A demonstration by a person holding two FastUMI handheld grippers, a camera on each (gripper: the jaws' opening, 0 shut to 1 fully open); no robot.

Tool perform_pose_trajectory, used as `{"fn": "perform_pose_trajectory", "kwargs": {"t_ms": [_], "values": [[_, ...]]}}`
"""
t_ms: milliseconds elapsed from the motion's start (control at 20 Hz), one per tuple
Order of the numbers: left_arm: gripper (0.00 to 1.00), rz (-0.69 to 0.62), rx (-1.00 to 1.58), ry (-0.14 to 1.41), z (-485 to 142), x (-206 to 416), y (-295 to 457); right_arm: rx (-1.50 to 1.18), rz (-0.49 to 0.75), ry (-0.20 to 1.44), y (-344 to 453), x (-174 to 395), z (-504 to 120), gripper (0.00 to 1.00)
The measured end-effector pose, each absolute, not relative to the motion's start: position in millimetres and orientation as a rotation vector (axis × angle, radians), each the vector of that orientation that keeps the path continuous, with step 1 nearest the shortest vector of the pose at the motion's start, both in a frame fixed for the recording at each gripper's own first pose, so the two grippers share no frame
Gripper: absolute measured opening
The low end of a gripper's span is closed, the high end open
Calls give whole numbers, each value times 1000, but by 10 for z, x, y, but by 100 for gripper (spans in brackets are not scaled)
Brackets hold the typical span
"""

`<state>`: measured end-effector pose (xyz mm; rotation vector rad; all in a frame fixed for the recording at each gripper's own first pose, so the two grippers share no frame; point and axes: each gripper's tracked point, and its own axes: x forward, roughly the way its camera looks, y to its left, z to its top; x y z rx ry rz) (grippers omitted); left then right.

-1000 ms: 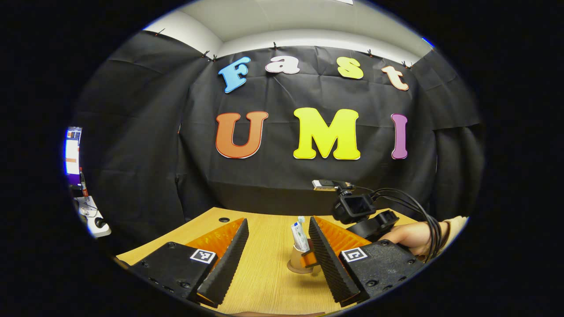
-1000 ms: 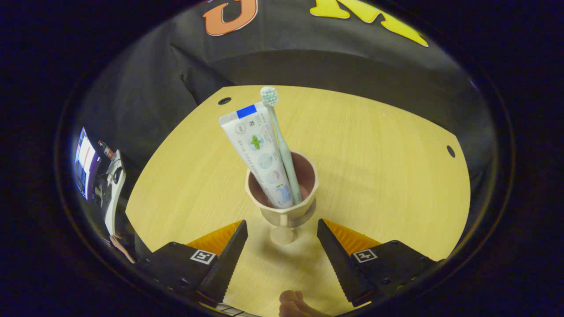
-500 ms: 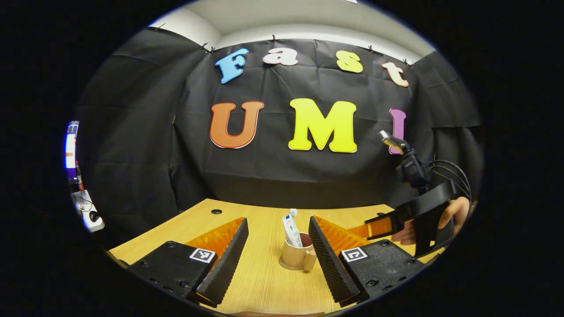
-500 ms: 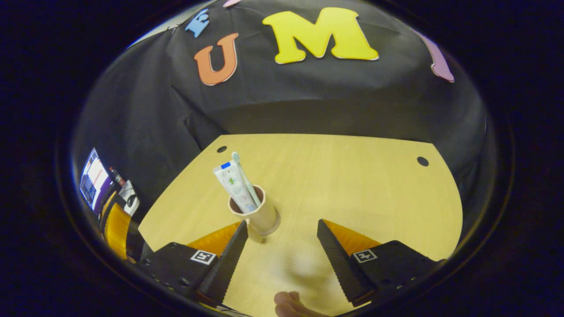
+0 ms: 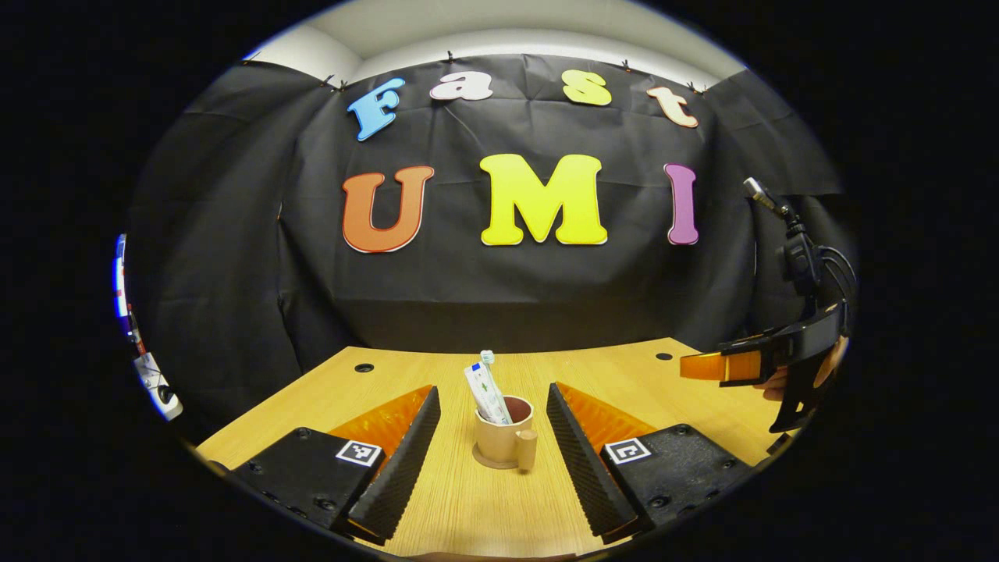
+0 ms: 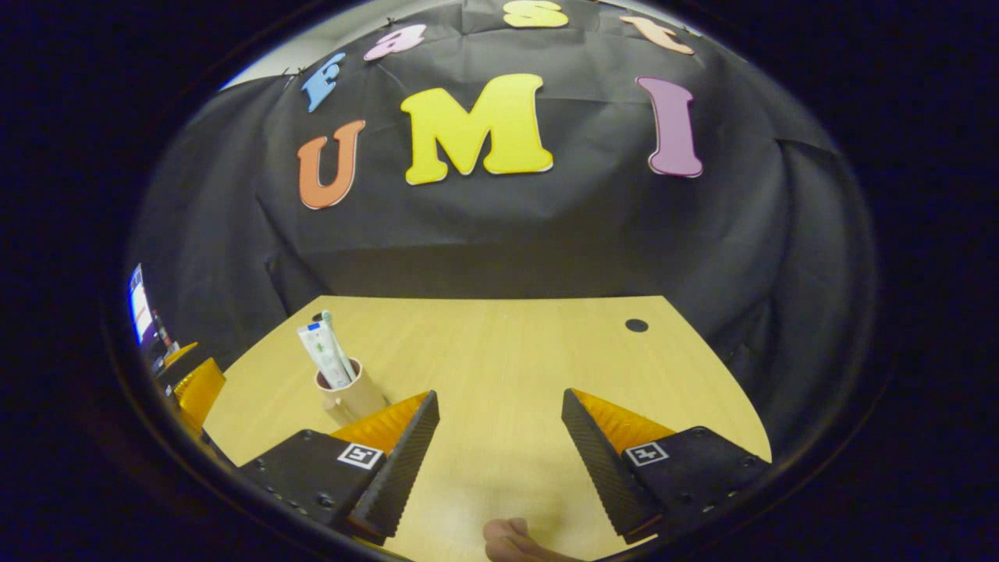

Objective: Put the toothbrush and toothpaste on the desktop into the cup, then pick up the cup and place it on the coaster on the desktop.

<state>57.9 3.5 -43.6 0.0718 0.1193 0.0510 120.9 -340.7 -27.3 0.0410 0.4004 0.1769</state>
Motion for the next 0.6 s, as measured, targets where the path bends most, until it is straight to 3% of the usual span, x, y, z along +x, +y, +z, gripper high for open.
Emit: {"fn": "perform_pose_trajectory", "kwargs": {"t_ms": [600], "values": [[88, 65, 94, 103, -411, 539, -88, 20, 88, 151, -3613, 531, 2, 96]]}}
